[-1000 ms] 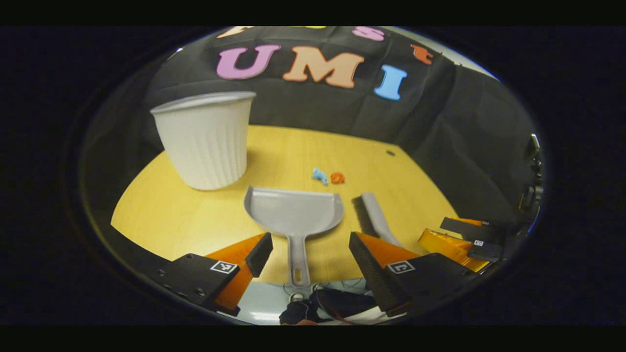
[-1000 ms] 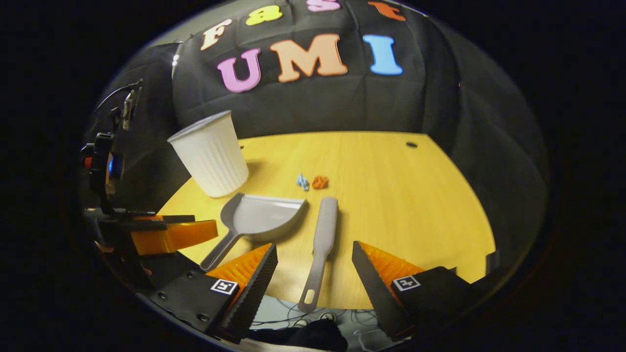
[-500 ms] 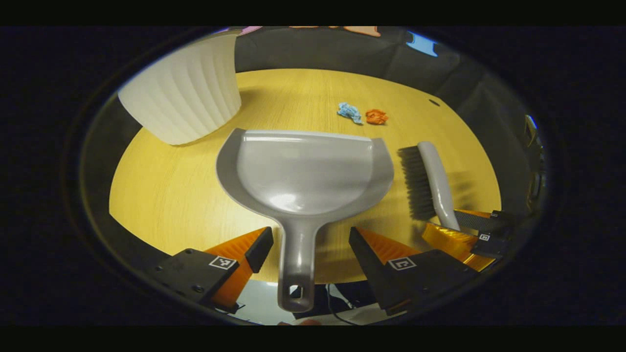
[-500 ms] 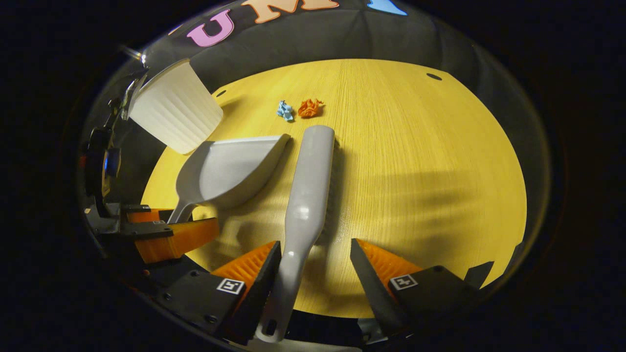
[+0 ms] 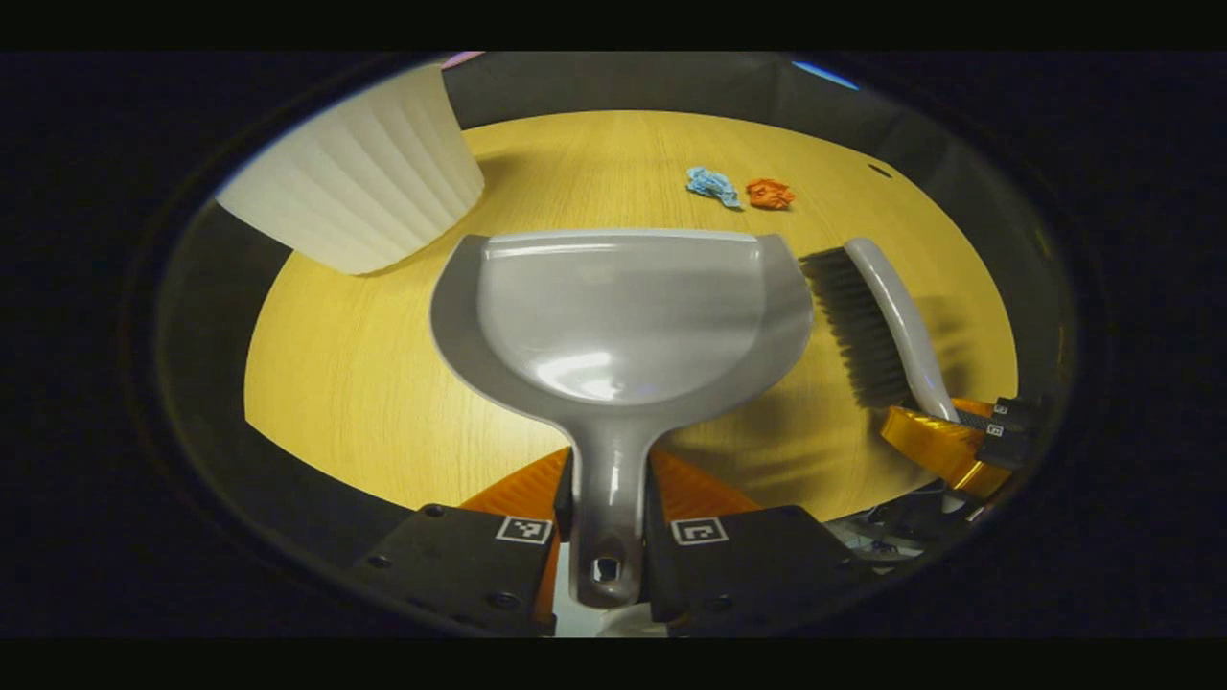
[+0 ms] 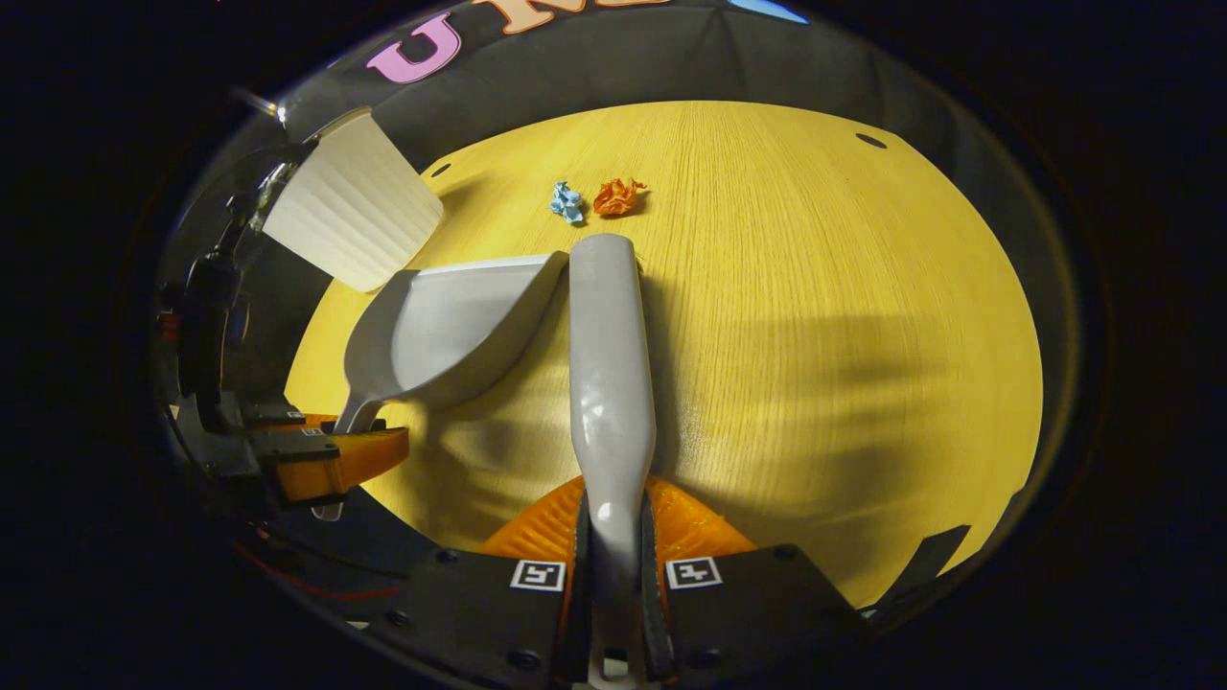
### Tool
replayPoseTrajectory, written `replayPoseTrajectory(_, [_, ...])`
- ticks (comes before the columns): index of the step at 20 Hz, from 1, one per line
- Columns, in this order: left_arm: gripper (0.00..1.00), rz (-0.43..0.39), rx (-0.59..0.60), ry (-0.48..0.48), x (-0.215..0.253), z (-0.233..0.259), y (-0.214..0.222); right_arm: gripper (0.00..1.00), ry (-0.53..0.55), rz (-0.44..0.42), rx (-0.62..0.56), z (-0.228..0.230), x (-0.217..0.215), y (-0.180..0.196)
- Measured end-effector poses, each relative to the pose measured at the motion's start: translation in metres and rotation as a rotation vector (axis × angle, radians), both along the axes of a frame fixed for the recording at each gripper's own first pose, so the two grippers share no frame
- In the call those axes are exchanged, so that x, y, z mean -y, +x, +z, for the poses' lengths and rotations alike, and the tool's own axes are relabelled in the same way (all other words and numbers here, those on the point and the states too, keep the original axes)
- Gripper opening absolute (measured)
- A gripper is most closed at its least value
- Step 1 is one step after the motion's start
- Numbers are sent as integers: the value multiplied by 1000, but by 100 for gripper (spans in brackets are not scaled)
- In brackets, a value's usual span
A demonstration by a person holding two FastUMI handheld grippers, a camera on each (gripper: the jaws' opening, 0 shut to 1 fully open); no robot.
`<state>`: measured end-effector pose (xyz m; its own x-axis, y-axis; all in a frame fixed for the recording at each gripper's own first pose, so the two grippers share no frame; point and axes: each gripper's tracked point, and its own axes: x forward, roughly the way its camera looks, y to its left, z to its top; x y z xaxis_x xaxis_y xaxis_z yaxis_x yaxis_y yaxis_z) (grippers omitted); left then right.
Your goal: Pick up the small broom and dustpan from the desktop, sweep the trash into the dustpan with the broom, and then empty the trash into the garbage bin.
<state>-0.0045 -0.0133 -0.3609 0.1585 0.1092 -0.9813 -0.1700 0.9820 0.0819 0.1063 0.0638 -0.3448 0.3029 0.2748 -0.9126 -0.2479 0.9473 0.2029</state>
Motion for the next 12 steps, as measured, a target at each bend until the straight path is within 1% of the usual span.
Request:
replayPoseTrajectory(3, [30, 0, 11, -35, 0, 2, 2, 22, 10, -16, 7, 2, -1, 0])
replayPoseTrajectory(4, [30, -9, 20, -36, -3, 3, 2, 22, 18, -29, 8, 5, -1, -1])
replayPoseTrajectory(5, [28, -23, 31, -41, -6, 5, 3, 20, 36, -49, 15, 7, -5, 1])
replayPoseTrajectory(7, [27, -60, 66, -59, -12, 14, 7, 20, 55, -87, 52, 15, -9, 5])
replayPoseTrajectory(9, [27, -116, 85, -83, -21, 24, 13, 20, 60, -137, 87, 31, -13, 7])
replayPoseTrajectory(11, [27, -197, 113, -99, -32, 33, 27, 20, 55, -179, 121, 47, -16, 11])
replayPoseTrajectory(12, [27, -238, 131, -112, -37, 37, 37, 20, 33, -192, 142, 54, -15, 17])
